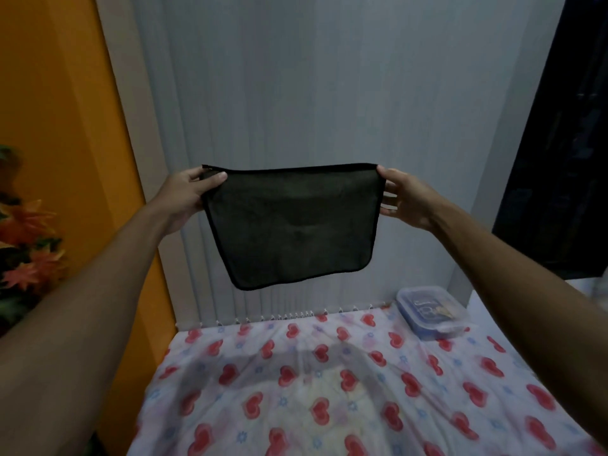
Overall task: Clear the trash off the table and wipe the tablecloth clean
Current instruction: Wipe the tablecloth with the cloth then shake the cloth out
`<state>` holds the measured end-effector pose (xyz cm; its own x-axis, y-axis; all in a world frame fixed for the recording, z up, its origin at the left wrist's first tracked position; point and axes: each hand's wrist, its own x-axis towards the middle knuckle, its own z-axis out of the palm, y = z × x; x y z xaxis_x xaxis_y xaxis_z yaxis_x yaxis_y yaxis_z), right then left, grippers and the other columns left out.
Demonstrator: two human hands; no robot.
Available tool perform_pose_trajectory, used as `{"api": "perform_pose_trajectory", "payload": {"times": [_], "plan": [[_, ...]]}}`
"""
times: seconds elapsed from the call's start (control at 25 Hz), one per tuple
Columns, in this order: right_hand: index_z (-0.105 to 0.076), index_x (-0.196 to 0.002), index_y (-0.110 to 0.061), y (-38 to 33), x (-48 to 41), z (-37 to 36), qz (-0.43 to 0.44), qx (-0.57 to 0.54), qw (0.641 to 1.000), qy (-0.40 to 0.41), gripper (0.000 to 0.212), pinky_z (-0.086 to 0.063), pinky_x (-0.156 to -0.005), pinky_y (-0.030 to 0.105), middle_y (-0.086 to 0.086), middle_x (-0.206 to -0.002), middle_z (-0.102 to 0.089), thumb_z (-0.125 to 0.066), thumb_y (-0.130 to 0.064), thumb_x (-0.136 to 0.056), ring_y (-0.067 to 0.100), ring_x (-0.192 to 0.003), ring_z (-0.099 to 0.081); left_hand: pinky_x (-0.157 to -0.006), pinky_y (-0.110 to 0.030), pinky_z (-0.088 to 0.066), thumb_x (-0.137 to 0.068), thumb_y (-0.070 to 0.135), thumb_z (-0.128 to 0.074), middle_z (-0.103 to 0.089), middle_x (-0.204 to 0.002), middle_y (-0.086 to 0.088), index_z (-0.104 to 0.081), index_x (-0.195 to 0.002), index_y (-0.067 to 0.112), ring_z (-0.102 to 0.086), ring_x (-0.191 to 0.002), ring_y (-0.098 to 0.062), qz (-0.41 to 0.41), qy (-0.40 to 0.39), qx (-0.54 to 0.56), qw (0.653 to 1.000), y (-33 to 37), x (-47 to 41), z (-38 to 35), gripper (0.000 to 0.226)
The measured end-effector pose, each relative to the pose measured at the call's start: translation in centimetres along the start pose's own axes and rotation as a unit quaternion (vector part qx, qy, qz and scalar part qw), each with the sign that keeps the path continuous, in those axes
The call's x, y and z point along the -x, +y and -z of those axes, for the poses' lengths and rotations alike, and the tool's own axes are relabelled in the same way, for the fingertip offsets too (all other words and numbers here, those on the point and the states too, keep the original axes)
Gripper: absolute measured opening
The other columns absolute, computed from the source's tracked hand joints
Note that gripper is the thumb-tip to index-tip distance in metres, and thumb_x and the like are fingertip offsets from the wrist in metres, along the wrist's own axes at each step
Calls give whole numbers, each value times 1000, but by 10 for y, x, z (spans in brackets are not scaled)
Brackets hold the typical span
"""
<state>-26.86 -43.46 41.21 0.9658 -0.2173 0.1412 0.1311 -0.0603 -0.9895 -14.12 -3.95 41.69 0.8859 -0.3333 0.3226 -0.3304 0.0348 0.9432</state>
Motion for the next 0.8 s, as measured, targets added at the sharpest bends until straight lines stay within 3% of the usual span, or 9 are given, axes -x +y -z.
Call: {"api": "perform_pose_trajectory", "payload": {"times": [0.12, 0.24, 0.4, 0.56, 0.68, 0.8], "plan": [[-66, -114, -20, 33, 10, 23, -42, 29, 999, 7, 35, -50, -89, 34, 5, -117, -64, -70, -44, -89, 22, -108, -59, -77, -24, -59, -95, 24, -69, -72, -112, -3, -66, -129, 6, -71, -92, -13, 38, -32, -11, 999, -34, -4, -8, 39], [-68, -114, -15, 71, 24, 49, -83, 55, 994, 45, 36, -50, -83, 31, 4, -115, -63, -72, -40, -88, 20, -100, -57, -83, -31, -58, -94, 23, -69, -71, -115, -8, -66, -128, 4, -69, -96, -21, 73, -58, -21, 995, -75, -9, -29, 39], [-73, -108, -14, 115, 33, 90, -132, 71, 985, 89, 34, -49, -76, 28, 3, -108, -63, -77, -39, -85, 18, -88, -52, -76, -25, -62, -95, 22, -69, -72, -113, -9, -68, -124, 6, -69, -93, -22, 107, -83, -25, 990, -121, -16, -78, 33], [-73, -108, -13, 153, 39, 138, -179, 81, 973, 124, 34, -48, -76, 30, 6, -111, -57, -75, -39, -86, 20, -90, -50, -74, -26, -64, -87, 28, -76, -74, -108, -7, -73, -113, 10, -72, -91, -19, 151, -114, -39, 981, -160, -27, -128, 33], [-72, -115, -8, 183, 42, 182, -210, 87, 967, 114, 43, -48, -72, 28, 6, -107, -59, -76, -39, -86, 19, -84, -50, -70, -23, -61, -75, 35, -79, -76, -105, -6, -73, -113, 7, -75, -87, -17, 188, -152, -56, 969, -179, -34, -166, 47], [-71, -113, -6, 217, 32, 231, -238, 92, 963, 84, 42, -48, -67, 25, 6, -99, -63, -75, -38, -87, 17, -77, -51, -76, -26, -63, -81, 30, -76, -77, -108, -11, -72, -114, 6, -76, -93, -22, 228, -171, -79, 955, -204, -39, -212, 41]]}}
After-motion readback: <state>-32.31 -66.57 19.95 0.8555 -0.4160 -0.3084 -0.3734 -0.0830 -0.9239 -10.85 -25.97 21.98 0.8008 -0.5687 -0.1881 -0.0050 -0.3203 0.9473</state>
